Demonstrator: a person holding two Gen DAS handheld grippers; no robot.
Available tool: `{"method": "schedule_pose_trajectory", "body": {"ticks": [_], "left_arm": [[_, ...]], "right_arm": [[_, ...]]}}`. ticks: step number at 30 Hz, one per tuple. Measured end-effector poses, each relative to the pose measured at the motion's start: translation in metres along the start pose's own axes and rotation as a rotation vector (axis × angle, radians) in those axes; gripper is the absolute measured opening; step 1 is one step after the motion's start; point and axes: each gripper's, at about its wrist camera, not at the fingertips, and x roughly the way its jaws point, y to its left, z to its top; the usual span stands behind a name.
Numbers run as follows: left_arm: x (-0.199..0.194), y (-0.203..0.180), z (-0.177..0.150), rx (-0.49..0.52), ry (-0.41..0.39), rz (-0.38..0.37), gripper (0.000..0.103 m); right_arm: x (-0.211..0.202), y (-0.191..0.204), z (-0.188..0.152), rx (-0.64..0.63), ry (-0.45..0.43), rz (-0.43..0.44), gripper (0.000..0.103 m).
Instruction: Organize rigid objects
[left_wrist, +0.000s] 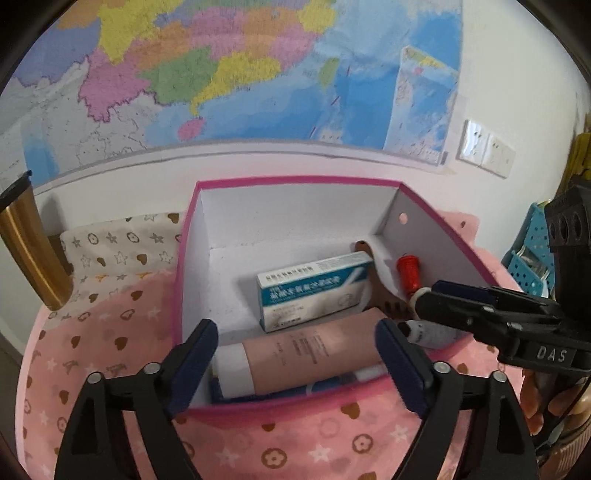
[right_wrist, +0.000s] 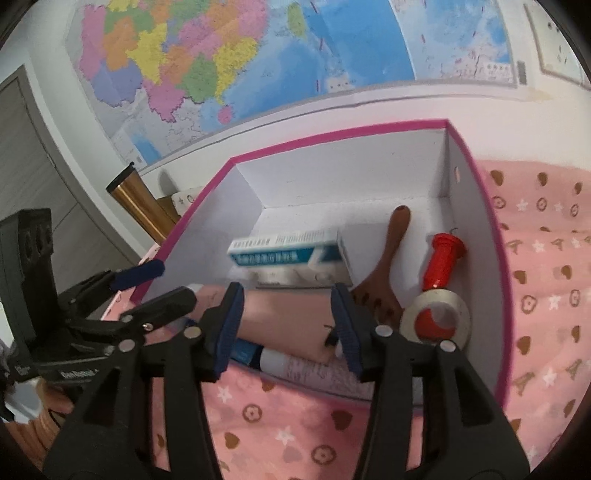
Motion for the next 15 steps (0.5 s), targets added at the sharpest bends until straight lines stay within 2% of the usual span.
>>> {"method": "schedule_pose_trajectory", "body": {"ticks": [2,3,5,8,11,15], "left_arm": [[-0.010,-0.004,-0.005,0.004,-0.029,-0.002,0.101],[-0.016,-0.006,-0.008,0.008,-0.046,-0.001,0.103],[-0.026,-0.012,-0.016,0.020,-0.071,0.004,0.103],[-0.032,-0.018,-0.027,0.032,-0.072,0.030,0.103],[-0.037,-0.021,-0.038,0.027,-0.068,0.042,0.103],[-0.043,-0.023,-0.050,0.025,-0.062,0.057,0.103]], "right_arm": [[-0.010,0.005,-0.006,-0.029,-0.032,-0.023,0.063],[-0.018,0.011,-0.012,-0.060,-0.052,-0.041,0.067],[-0.028,0.019,-0.020,-0.098,-0.080,-0.063,0.072],[-0.045,0.032,-0.037,-0.157,-0.134,-0.119,0.087],[-0.056,0.041,-0.055,-0.198,-0.169,-0.170,0.089],[-0.063,0.043,-0.072,-0.205,-0.170,-0.218,0.093]]}}
